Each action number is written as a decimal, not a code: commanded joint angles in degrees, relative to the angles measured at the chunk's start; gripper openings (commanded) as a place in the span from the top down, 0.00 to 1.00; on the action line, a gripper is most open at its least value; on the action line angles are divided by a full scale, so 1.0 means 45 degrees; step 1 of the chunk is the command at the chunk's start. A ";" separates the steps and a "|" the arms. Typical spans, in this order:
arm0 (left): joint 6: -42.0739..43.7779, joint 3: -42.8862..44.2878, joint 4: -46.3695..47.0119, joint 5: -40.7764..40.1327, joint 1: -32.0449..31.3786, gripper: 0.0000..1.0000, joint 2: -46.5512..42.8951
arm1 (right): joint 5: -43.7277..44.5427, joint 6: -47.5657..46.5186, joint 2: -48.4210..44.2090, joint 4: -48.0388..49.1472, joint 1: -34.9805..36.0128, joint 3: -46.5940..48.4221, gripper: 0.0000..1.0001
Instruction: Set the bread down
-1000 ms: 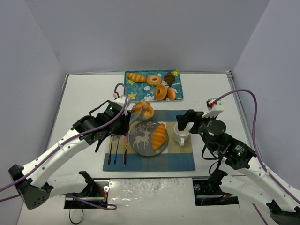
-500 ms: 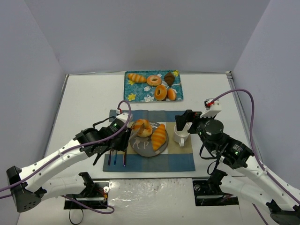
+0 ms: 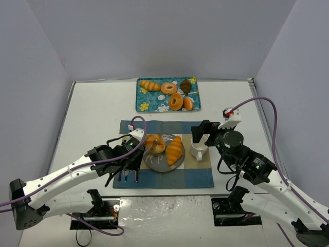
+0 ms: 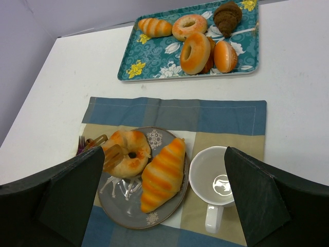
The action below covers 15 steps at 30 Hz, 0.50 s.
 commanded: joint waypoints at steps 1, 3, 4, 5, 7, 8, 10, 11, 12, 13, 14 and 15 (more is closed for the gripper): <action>-0.0525 0.0075 0.0340 -0.0837 -0.0094 0.85 -0.0412 | 0.0108 0.0019 0.0051 0.0955 -0.0008 0.0009 0.00; -0.0548 0.0075 0.0328 -0.0873 -0.0094 0.79 -0.0451 | 0.0108 0.0008 0.0017 0.0955 -0.0020 0.0020 0.00; -0.0557 0.0075 0.0329 -0.0872 -0.0094 0.77 -0.0429 | 0.0108 -0.0001 0.0008 0.0955 -0.0020 0.0029 0.00; -0.0557 0.0075 0.0343 -0.0858 -0.0094 0.75 -0.0389 | 0.0108 -0.0001 0.0008 0.0955 -0.0020 0.0029 0.00; -0.0538 0.0056 0.0386 -0.0833 -0.0095 0.67 -0.0335 | 0.0088 -0.0002 0.0007 0.0955 -0.0020 0.0029 0.00; -0.0548 0.0067 0.0387 -0.0812 -0.0105 0.63 -0.0324 | 0.0077 -0.0023 0.0007 0.0955 -0.0020 0.0029 0.00; -0.0553 0.0079 0.0391 -0.0795 -0.0114 0.55 -0.0319 | 0.0084 -0.0040 -0.0016 0.0955 -0.0016 0.0033 0.00; -0.0533 0.0101 0.0399 -0.0790 -0.0114 0.53 -0.0337 | 0.0071 -0.0043 -0.0034 0.0955 -0.0003 0.0048 0.00; -0.0512 0.0133 0.0368 -0.0769 -0.0114 0.50 -0.0347 | 0.0081 -0.0053 -0.0044 0.0955 -0.0013 0.0048 0.00; -0.0486 0.0165 0.0342 -0.0750 -0.0114 0.49 -0.0354 | 0.0094 -0.0063 -0.0051 0.0955 -0.0020 0.0048 0.00; -0.0452 0.0200 0.0325 -0.0732 -0.0114 0.47 -0.0354 | 0.0111 -0.0071 -0.0051 0.0955 -0.0020 0.0048 0.00; -0.0421 0.0235 0.0307 -0.0719 -0.0114 0.46 -0.0356 | 0.0125 -0.0079 -0.0051 0.0955 -0.0020 0.0048 0.00</action>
